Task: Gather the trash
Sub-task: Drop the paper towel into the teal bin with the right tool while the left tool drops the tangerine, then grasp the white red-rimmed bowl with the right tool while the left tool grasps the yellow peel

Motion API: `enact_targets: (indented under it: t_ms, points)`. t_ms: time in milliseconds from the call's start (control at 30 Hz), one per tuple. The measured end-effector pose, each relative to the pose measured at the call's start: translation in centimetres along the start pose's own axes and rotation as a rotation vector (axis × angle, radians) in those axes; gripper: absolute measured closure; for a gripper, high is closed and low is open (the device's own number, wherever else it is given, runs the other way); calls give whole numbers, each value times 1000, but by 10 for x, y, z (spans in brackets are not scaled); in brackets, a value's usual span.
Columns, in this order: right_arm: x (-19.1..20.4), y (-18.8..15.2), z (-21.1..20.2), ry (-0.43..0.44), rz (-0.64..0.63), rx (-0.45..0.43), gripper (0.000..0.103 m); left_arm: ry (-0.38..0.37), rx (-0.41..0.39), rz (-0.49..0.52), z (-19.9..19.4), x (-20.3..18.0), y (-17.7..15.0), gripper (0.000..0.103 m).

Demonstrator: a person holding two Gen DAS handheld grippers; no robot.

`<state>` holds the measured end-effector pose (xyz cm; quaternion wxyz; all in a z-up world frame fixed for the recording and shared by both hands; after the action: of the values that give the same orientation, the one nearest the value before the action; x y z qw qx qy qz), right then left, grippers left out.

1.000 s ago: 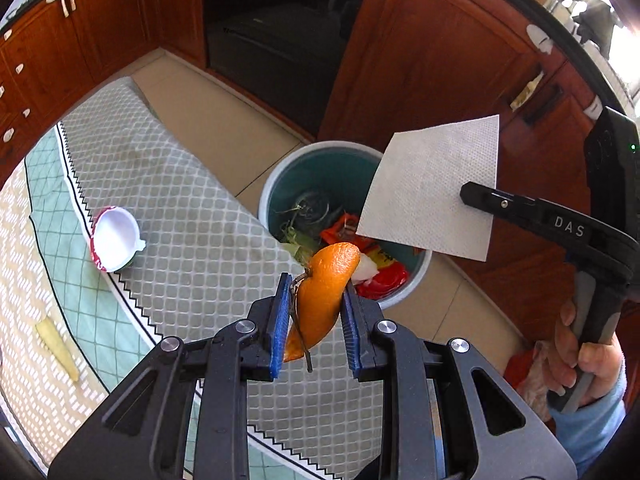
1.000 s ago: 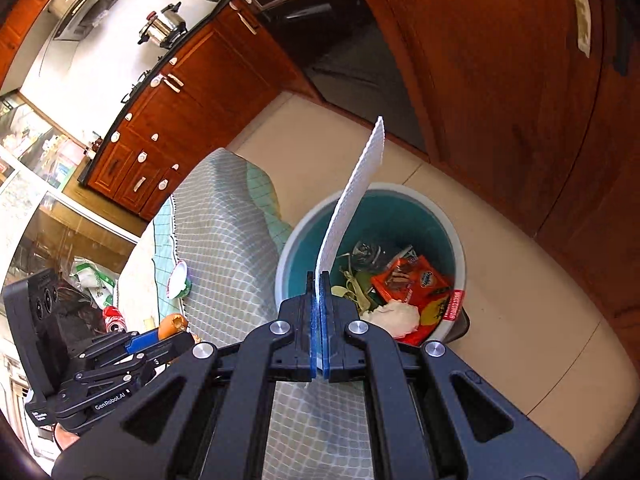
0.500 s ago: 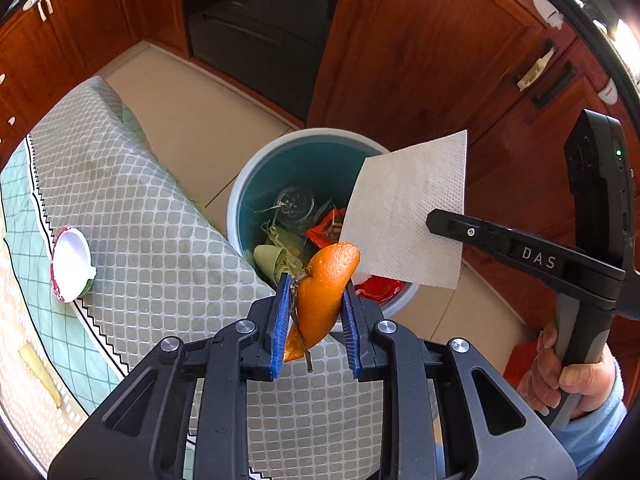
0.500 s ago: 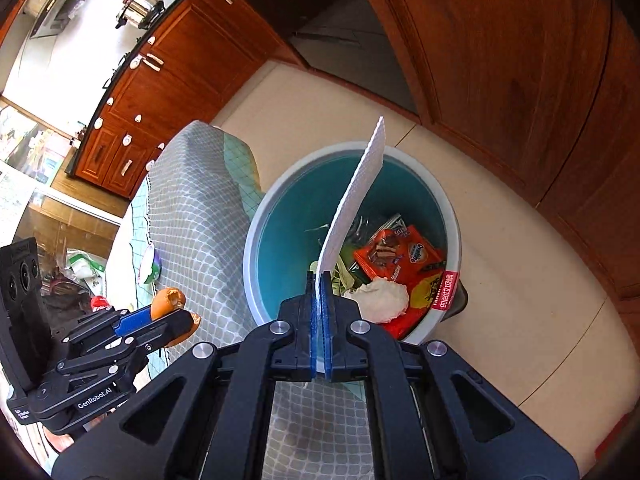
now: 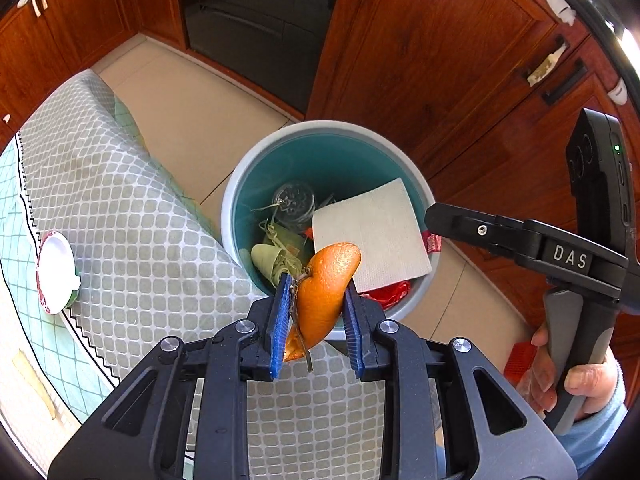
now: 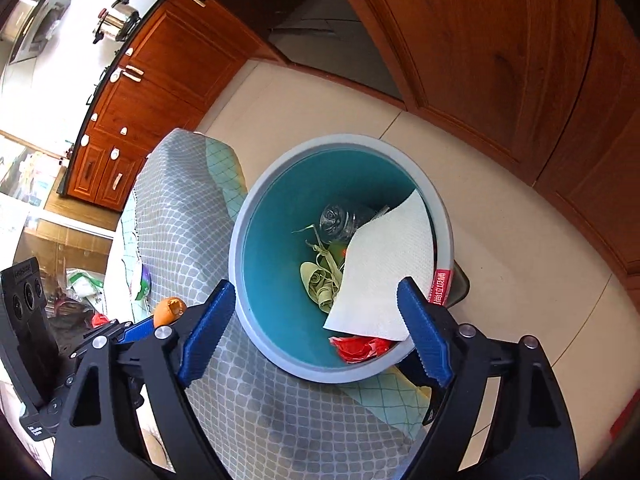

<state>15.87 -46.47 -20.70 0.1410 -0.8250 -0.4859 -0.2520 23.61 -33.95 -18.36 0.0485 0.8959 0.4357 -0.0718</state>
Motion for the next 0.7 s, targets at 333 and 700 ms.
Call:
enact_targets:
  t_ms: [333,700]
  points:
    - [0,4,1,-17,22,2,15,40,-42,-13,-12,3,2,28]
    - [15,-4,14,-49,10,43,15,25,-55,-81,-22,32,-23,13]
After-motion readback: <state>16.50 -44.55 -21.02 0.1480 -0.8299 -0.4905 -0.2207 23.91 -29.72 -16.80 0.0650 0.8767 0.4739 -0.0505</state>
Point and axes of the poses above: each gripper's, at about its wrist camera, not at the fingertips, and z roughly the way its jaws point, x to its left, y to its top, the point moved 10 cm from there along z, roughly the way its jaws point, and after that the axes turned 15 degrees about x, right-handed, at the moved point
